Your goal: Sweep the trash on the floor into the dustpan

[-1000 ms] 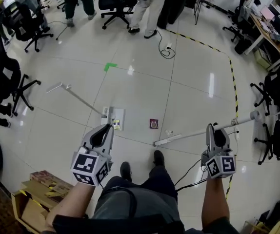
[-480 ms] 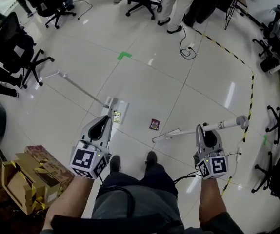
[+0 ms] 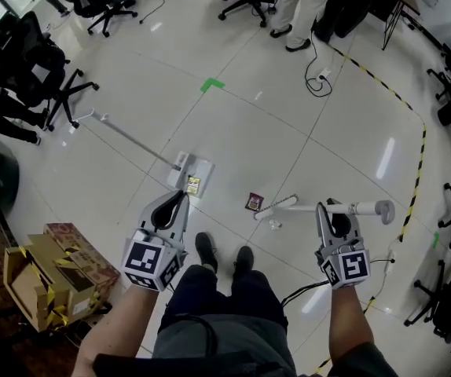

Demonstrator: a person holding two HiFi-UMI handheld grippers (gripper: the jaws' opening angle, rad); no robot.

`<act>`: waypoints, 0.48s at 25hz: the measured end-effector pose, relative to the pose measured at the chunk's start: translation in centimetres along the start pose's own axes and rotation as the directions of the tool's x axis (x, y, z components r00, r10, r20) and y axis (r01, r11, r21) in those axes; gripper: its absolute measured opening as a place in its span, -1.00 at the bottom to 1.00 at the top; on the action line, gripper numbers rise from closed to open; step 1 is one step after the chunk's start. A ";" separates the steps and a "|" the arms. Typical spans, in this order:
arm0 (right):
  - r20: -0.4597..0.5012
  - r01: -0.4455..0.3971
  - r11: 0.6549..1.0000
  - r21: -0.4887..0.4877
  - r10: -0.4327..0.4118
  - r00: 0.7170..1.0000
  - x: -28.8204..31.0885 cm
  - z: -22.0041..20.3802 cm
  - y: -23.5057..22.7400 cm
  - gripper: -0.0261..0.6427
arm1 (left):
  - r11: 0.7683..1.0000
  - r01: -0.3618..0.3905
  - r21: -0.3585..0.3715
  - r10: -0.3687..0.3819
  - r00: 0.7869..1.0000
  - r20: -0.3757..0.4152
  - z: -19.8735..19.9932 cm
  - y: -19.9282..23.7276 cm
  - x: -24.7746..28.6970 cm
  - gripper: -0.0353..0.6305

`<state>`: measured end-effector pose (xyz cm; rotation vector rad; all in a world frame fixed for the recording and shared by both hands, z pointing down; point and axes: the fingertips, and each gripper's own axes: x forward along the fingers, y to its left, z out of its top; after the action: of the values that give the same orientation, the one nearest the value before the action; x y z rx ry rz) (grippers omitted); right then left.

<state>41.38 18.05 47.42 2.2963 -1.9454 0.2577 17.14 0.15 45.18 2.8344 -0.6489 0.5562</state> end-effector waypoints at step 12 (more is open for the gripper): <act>-0.129 -0.171 0.985 -0.011 0.169 0.977 9.4 -11.0 -3.0 -0.61 | 0.998 0.060 -0.014 -0.062 0.993 -0.097 -7.6 2.4 10.8 -0.81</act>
<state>45.26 11.71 60.22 2.0468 -2.0697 0.3881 22.65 -4.14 56.66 2.7853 -0.5445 0.6734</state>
